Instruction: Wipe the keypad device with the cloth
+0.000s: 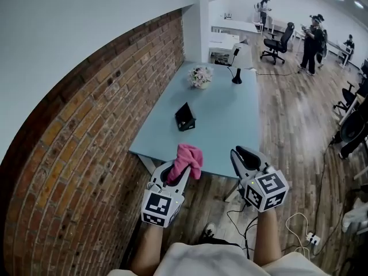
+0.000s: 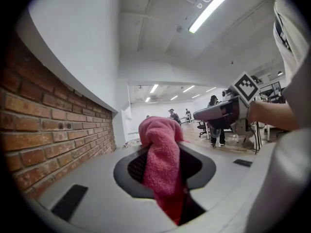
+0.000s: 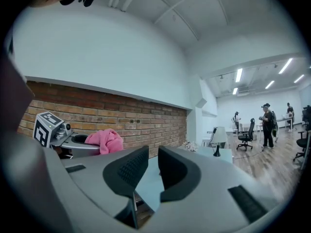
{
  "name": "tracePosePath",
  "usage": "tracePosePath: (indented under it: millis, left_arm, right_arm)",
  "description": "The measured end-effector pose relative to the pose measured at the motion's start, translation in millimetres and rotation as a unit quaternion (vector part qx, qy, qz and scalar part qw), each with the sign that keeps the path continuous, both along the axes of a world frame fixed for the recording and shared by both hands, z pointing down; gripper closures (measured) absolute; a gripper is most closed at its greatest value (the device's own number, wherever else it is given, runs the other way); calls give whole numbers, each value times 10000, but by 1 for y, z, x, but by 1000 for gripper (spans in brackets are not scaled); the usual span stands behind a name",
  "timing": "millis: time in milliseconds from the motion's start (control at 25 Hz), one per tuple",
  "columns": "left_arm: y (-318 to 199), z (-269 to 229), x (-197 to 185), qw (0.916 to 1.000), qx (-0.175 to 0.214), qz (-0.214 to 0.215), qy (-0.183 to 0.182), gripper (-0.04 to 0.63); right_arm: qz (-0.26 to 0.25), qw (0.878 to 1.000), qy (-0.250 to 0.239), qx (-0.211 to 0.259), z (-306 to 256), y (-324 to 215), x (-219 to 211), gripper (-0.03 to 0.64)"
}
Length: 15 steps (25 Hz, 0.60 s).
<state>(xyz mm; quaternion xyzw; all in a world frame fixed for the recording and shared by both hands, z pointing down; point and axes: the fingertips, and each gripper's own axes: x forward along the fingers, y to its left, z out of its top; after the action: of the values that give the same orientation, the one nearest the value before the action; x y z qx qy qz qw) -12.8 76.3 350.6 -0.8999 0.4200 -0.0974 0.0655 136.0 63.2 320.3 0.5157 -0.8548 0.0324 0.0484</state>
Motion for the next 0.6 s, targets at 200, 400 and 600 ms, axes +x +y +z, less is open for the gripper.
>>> tracePosePath:
  millis: [200,400,600]
  left_arm:
    - [62,-5,-28,9999,104,-65,33,456]
    - [115,-14,-53,9998,154,-128,62,455]
    - [157,-18,-66,9995,192,-183,170,456]
  right_arm:
    - [-100,9999,-15,70,-10,56,-34,534]
    - [-258,9994,184,124,-21,113,-66,534]
    - [-226,9992,281,185,-26,165,-78,534]
